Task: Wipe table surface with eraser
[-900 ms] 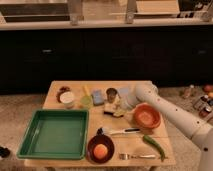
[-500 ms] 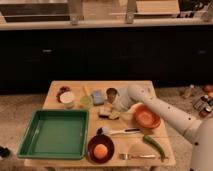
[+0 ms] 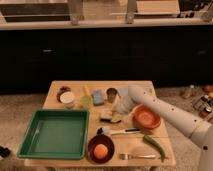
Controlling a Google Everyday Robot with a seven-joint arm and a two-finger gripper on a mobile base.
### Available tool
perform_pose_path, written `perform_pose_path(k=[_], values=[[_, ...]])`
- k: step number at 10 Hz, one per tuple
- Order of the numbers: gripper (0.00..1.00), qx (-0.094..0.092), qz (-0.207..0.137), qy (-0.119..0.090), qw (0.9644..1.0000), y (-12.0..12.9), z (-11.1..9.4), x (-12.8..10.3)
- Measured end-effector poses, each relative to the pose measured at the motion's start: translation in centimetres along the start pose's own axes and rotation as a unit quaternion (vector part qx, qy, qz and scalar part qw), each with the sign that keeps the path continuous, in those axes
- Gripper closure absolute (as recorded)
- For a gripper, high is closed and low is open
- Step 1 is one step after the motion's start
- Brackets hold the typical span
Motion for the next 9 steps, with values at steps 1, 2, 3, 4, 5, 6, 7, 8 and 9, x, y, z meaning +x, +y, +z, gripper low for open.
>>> perform_pose_path(k=[1, 2, 3, 4, 5, 6, 7, 8, 9], values=[[1.0, 0.007, 0.009, 0.006, 0.9999, 0.0, -1.0, 1.2], [1.0, 0.014, 0.018, 0.011, 0.9997, -0.2, -1.7, 2.4], [1.0, 0.022, 0.027, 0.015, 0.9993, -0.5, -2.3, 3.1], [1.0, 0.029, 0.033, 0.018, 0.9989, -0.9, -2.5, 3.4], [1.0, 0.037, 0.037, 0.02, 0.9984, -1.5, -2.8, 3.7], [1.0, 0.044, 0.04, 0.021, 0.998, -2.0, -2.9, 3.8], [1.0, 0.047, 0.04, 0.022, 0.9979, -2.3, -3.0, 3.7], [1.0, 0.051, 0.036, 0.023, 0.9978, -3.4, -2.7, 2.9], [1.0, 0.051, 0.034, 0.023, 0.9978, -3.9, -2.3, 2.4]])
